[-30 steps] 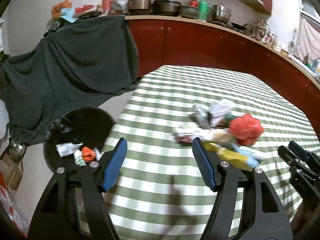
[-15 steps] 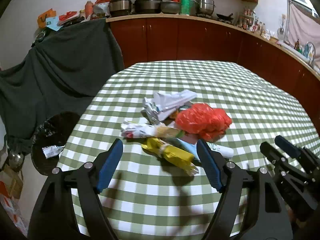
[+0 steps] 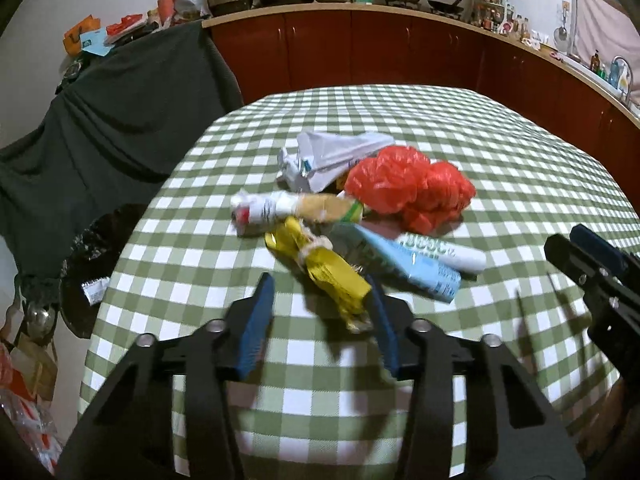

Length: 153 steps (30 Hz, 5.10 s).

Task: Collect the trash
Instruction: 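Lower the left gripper onto the yellow snack wrapper and close it, then hold the yellow wrapper over the bin with left while right grasps the light blue tube, then carry the blue tube over the bin with right and open both grippers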

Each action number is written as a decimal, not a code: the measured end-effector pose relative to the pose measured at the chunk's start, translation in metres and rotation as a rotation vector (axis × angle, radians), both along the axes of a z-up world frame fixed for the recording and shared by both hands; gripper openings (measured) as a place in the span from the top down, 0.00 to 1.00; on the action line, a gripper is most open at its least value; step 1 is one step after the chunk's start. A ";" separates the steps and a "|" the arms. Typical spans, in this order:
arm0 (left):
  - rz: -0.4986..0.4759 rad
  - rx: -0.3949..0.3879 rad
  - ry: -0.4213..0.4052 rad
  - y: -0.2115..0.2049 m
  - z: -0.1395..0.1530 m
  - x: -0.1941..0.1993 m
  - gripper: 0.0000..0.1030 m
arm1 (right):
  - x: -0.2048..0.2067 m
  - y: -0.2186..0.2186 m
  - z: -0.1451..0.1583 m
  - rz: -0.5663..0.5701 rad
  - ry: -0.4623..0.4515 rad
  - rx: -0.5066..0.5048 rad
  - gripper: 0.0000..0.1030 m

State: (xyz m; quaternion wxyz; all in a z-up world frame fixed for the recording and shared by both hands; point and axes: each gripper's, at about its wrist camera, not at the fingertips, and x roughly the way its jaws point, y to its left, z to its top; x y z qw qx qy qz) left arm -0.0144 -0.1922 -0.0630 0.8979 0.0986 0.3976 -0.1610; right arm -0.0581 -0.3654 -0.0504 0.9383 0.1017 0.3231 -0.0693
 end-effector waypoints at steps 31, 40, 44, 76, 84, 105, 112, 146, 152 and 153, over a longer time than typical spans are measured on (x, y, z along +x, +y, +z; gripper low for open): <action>-0.016 -0.042 0.003 0.038 -0.007 0.013 0.38 | 0.022 0.050 -0.001 0.094 0.041 -0.036 0.56; -0.063 -0.010 -0.008 0.042 -0.012 0.013 0.69 | 0.034 0.067 -0.004 0.135 0.057 -0.029 0.56; -0.076 0.003 -0.030 0.047 -0.008 0.009 0.70 | 0.041 0.078 -0.007 0.169 0.075 -0.032 0.56; 0.100 0.009 -0.077 0.137 0.011 0.031 0.70 | 0.058 0.099 -0.017 0.251 0.166 -0.117 0.56; 0.105 0.013 -0.084 0.137 0.011 0.031 0.70 | 0.058 0.102 -0.017 0.275 0.172 -0.101 0.56; 0.131 0.011 -0.083 0.147 0.010 0.032 0.70 | 0.053 0.096 -0.022 0.321 0.195 -0.093 0.57; 0.133 0.010 -0.082 0.148 0.010 0.031 0.70 | 0.048 0.101 -0.020 0.339 0.197 -0.087 0.74; 0.307 0.025 -0.140 0.222 0.018 0.036 0.70 | 0.114 0.189 0.035 0.418 -0.012 0.165 0.82; 0.377 0.020 -0.151 0.242 0.017 0.047 0.70 | 0.144 0.232 0.031 0.471 -0.010 0.142 0.82; 0.391 0.021 -0.156 0.245 0.017 0.050 0.70 | 0.146 0.235 0.031 0.477 -0.009 0.139 0.82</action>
